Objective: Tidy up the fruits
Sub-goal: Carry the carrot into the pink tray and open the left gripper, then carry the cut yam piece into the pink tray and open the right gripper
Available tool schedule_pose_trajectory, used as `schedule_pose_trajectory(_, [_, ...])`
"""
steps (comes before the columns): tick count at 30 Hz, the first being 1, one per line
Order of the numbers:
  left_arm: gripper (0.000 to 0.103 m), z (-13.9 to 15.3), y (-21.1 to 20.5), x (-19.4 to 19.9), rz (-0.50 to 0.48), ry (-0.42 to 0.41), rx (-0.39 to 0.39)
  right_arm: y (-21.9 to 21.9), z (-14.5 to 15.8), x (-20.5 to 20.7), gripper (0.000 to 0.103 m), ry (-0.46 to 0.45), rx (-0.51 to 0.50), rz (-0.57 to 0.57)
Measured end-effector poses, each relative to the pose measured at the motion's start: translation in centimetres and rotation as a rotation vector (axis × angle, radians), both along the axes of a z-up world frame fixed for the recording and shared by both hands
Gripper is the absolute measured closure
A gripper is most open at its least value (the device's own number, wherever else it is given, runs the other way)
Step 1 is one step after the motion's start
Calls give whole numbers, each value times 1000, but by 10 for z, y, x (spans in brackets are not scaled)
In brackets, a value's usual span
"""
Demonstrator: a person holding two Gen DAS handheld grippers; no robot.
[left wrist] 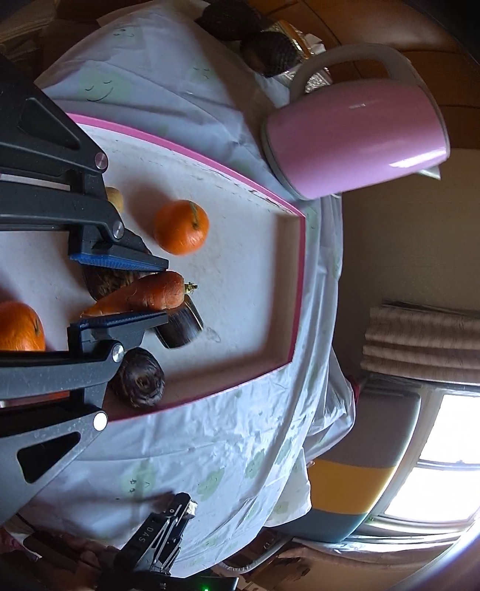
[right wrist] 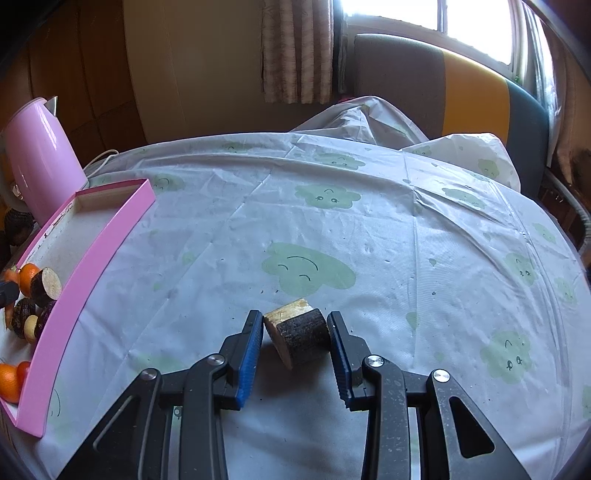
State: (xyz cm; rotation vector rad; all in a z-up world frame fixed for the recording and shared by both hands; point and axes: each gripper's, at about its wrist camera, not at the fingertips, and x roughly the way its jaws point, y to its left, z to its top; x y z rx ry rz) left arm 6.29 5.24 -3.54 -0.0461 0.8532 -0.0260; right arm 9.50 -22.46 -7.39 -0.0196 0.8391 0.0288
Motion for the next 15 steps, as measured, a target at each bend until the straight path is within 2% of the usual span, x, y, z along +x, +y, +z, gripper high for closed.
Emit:
schedule_pose_trajectory(7, [73,0,11,-9,22,-17,-12,3,0,0,68,1,-33,-1])
schedule_pose_trajectory(15, [70,7,16,-17,38,-27,-22,6,0,0,68,0,-56,-1])
